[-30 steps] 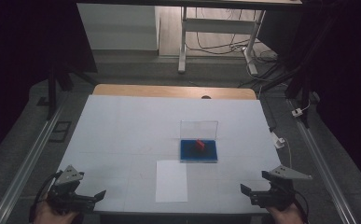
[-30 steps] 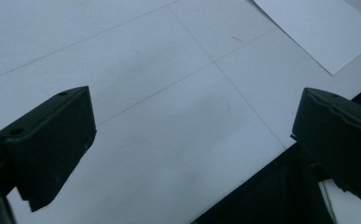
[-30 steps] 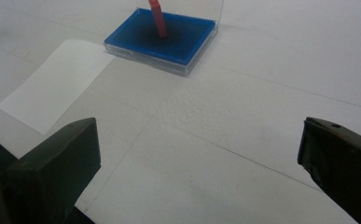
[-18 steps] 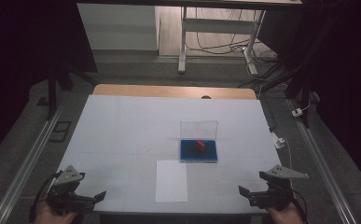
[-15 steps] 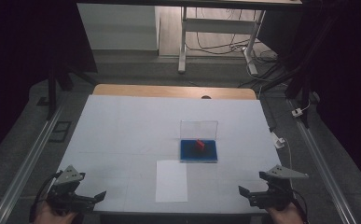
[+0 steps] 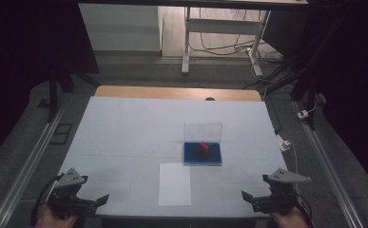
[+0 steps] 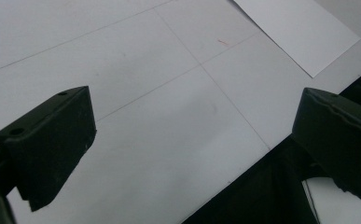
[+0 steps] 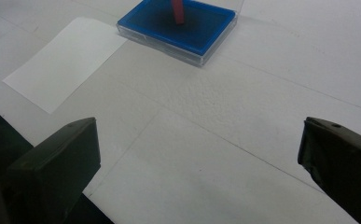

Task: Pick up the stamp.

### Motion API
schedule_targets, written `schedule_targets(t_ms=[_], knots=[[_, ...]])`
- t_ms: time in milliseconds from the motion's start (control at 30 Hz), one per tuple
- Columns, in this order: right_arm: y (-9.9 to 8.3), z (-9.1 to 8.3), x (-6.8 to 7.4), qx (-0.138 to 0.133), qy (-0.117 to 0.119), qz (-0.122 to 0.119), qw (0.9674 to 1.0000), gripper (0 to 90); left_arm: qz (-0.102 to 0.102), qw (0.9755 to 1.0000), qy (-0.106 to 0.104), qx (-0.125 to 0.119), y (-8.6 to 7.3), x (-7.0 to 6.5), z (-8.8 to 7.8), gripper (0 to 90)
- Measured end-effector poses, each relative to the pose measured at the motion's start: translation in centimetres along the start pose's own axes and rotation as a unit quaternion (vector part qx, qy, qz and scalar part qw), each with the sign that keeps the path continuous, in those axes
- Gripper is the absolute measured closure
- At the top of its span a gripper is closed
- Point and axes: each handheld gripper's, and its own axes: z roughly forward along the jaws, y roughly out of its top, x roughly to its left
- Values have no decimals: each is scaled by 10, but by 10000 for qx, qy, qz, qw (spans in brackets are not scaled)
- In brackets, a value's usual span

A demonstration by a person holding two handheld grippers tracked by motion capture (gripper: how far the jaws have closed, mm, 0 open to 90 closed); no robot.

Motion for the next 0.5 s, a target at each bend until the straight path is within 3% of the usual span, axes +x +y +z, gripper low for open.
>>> schedule_targets(t_ms=[500], knots=[[7,-1,5,-131,-13,-88,9999,0,-36,10000,-78,24,0,1,1,0]])
